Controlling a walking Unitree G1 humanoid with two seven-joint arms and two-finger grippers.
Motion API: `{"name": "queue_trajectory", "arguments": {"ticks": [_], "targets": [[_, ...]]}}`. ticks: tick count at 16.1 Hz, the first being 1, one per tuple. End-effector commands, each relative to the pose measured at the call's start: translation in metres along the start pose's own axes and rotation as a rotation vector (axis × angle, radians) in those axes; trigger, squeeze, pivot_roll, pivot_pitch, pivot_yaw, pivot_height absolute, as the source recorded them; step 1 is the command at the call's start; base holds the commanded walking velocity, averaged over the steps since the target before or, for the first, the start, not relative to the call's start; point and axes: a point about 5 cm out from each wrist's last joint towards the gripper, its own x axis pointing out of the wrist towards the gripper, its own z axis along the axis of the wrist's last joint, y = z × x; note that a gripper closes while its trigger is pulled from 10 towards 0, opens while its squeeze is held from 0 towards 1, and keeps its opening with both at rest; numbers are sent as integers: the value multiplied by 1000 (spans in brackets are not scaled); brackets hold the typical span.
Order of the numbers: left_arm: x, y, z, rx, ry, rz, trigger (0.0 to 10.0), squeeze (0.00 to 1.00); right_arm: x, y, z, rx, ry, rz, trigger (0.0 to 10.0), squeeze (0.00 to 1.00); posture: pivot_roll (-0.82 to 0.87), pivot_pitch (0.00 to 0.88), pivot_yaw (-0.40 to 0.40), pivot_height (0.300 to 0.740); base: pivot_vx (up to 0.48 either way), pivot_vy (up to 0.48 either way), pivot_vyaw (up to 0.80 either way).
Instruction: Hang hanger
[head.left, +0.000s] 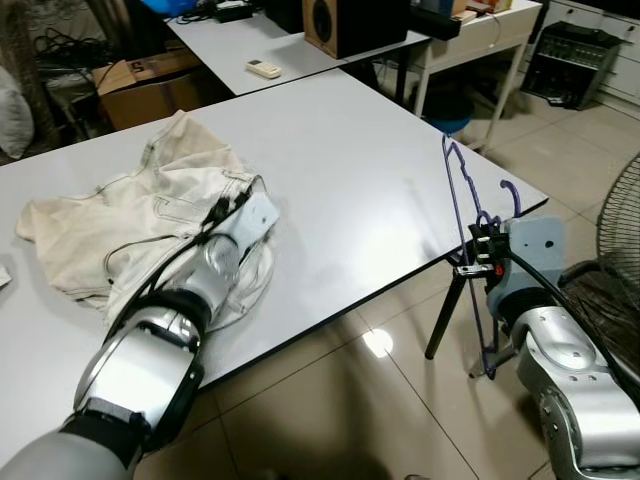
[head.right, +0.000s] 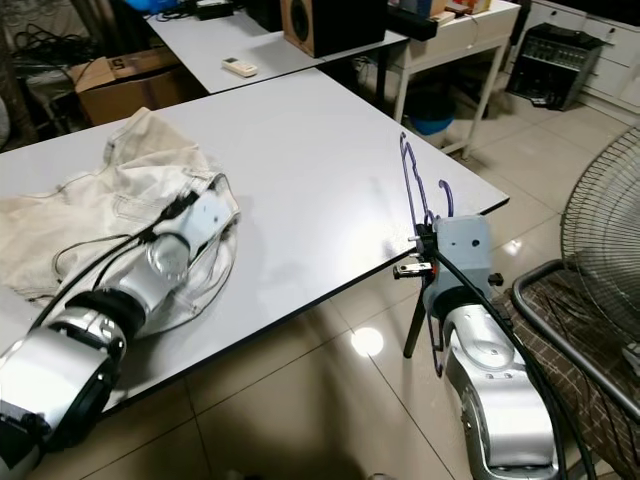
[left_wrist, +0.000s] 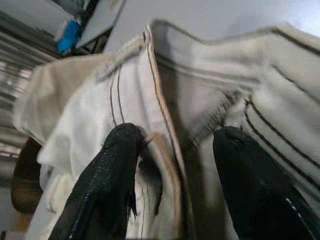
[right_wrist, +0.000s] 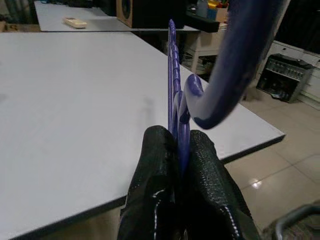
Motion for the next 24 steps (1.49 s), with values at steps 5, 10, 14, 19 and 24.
{"name": "queue_trajectory", "arguments": {"ticks": [5,10,14,19,24], "targets": [[0,22,-16,-20,57,88,10000,0,1,5,6,-4,-6,12,10000,0,-224,0,70,740,0,0,0],[3,75,-6,-89,5,207,10000,0,7,9,4,14,-7,18,10000,0,-168,0,77,740,0,0,0],[4,92,4,-98,-53,187,10000,0,10,10,2,32,-11,7,10000,0,-134,0,95,740,0,0,0],[3,99,-4,-74,-7,180,10000,0,10,8,-2,44,-12,-17,10000,0,-121,0,108,740,0,0,0],[0,88,-31,-145,122,126,0,0,13,6,0,46,-24,-30,10000,0,-125,0,117,740,0,0,0]]}}
